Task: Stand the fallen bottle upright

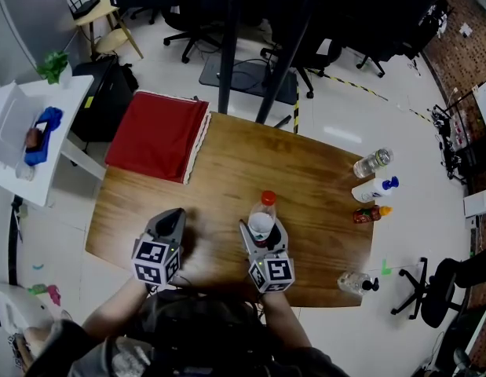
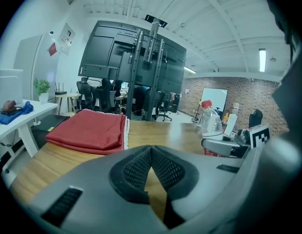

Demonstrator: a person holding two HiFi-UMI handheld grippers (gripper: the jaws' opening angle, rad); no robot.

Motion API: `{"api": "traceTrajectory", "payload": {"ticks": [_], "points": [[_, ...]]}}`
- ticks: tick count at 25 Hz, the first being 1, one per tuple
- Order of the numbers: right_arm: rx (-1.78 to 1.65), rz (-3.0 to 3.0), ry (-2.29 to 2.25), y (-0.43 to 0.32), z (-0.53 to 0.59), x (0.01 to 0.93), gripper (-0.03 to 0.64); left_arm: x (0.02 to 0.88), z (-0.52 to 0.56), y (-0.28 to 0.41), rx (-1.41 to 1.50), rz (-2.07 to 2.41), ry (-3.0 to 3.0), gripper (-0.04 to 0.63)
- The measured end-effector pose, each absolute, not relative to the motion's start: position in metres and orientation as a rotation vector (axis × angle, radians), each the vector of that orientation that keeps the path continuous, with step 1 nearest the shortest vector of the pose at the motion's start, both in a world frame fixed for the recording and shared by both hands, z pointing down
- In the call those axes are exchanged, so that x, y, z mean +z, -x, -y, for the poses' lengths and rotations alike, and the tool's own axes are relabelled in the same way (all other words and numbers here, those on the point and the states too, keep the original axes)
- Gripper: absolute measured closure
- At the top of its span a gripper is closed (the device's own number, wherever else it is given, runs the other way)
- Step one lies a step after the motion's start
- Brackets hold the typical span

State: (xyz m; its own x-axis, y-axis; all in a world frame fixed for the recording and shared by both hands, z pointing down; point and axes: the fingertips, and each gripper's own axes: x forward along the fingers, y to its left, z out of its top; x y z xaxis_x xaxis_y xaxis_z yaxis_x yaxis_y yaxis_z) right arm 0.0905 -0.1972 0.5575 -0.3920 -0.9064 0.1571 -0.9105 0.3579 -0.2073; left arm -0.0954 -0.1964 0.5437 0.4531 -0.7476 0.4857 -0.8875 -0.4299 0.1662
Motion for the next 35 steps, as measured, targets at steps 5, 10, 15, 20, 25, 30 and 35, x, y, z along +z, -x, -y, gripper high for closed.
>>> {"api": "traceTrajectory", "payload": {"ticks": [5, 10, 15, 20, 25, 30, 35], "points": [[0.404, 2.564, -1.724, -0.091, 0.188, 0.556, 0.279, 0.543, 0.192, 0.096, 0.485, 1.371, -2.316, 0.563], [0.395, 2.549, -1.735, -0.092, 0.177, 0.555, 0.279, 0.542, 0.186, 0.096, 0.489, 1.363, -2.322, 0.563], [0.398, 2.543, -1.736, -0.094, 0.165, 0.556, 0.279, 0.54, 0.18, 0.093, 0.485, 1.356, -2.333, 0.563], [0.408, 2.53, -1.742, -0.096, 0.152, 0.556, 0.279, 0.538, 0.171, 0.092, 0.481, 1.347, -2.337, 0.563], [0.403, 2.519, -1.743, -0.098, 0.14, 0.557, 0.279, 0.539, 0.159, 0.091, 0.474, 1.339, -2.339, 0.563], [0.397, 2.508, -1.719, -0.093, 0.132, 0.561, 0.275, 0.537, 0.152, 0.092, 0.461, 1.34, -2.336, 0.563], [0.402, 2.507, -1.687, -0.087, 0.126, 0.563, 0.268, 0.536, 0.145, 0.096, 0.452, 1.35, -2.335, 0.563]]}}
